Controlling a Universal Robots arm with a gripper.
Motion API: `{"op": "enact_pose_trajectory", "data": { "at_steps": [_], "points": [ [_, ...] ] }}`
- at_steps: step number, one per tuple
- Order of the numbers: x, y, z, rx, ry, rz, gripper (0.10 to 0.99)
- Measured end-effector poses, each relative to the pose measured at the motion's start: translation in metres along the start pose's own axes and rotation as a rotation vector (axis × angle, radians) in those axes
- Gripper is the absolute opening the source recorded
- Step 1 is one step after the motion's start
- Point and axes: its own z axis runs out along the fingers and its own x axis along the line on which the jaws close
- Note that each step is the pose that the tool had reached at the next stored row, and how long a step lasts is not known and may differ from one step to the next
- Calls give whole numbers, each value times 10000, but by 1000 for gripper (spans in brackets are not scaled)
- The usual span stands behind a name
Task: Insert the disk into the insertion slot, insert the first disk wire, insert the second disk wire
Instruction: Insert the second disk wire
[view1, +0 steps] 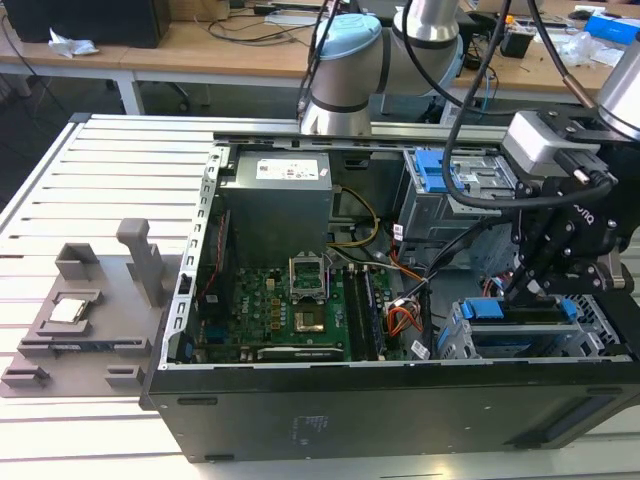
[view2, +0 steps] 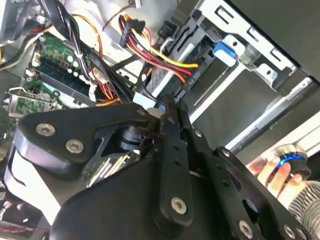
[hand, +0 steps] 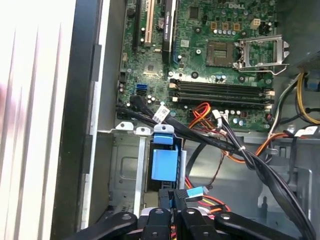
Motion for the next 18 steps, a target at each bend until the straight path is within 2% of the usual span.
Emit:
{"op": "enact_pose_trajectory", "data": {
  "at_steps": [2,3,10,14,18],
  "points": [
    [2,-37,5,-14,-134,-11,149],
    [4,-55,8,-26,-158,-14,149],
    [49,-151,17,-98,-187,263,149],
    [85,-157,24,-105,-198,336,149],
    [86,-158,40,-105,-201,335,149]
  ]
}}
